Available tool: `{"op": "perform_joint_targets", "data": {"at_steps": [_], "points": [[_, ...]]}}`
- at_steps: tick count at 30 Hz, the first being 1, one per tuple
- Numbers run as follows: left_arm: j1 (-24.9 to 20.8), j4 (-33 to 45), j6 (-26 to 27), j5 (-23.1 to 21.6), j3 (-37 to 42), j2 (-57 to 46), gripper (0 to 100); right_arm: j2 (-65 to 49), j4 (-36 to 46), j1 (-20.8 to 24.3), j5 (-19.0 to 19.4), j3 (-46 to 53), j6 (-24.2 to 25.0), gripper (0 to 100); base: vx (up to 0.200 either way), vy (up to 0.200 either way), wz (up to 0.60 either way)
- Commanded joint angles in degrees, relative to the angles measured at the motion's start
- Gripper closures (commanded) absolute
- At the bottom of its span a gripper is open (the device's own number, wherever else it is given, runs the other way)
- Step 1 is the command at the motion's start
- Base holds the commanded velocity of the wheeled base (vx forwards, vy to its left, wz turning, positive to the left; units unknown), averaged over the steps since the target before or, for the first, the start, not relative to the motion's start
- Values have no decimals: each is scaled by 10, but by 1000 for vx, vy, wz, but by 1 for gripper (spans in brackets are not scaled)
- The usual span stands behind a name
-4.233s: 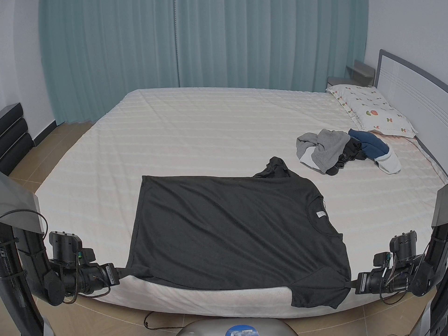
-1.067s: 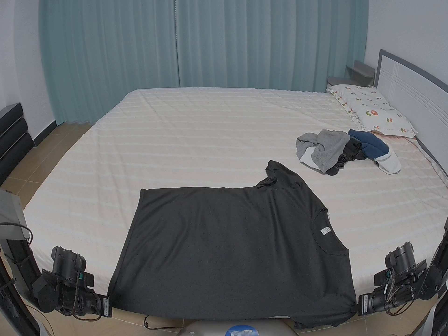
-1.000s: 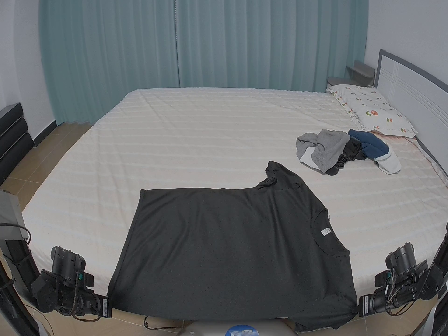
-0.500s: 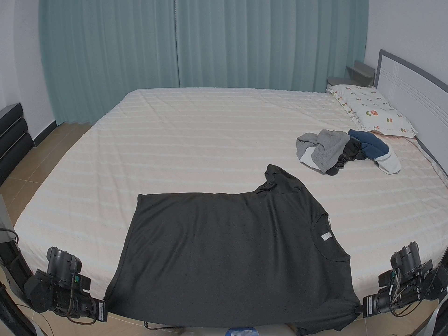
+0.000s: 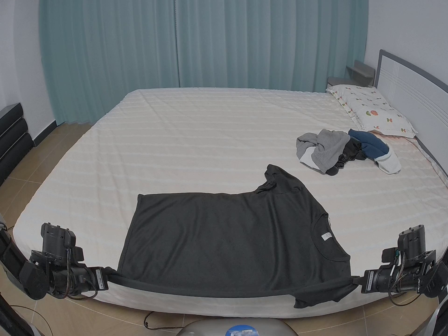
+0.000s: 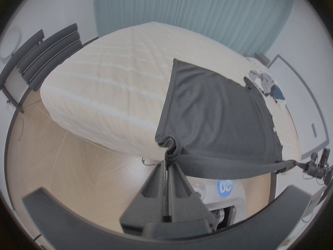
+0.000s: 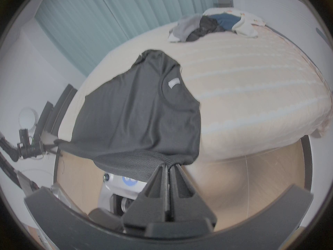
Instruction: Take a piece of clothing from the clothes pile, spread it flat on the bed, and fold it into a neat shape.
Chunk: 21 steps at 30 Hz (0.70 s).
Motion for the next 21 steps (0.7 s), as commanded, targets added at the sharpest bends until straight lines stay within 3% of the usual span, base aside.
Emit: {"op": "perform_joint_targets", "data": {"at_steps": [1,4,15,21], "points": [[0,-9,-19,-3,-18,-6,100,-8,-5,-3,-11,-25,15,100,0,0,0],[0,-40,-62,-27,-25,-6,100,-18,-5,-6,-14,-46,28,100,0,0,0],[1,-51,-75,-29,-39,9,100,-12,3,-7,-14,-81,26,100,0,0,0],[-3,-52,-111,-29,-78,42,100,33,2,-7,-14,-122,26,100,0,0,0]]}}
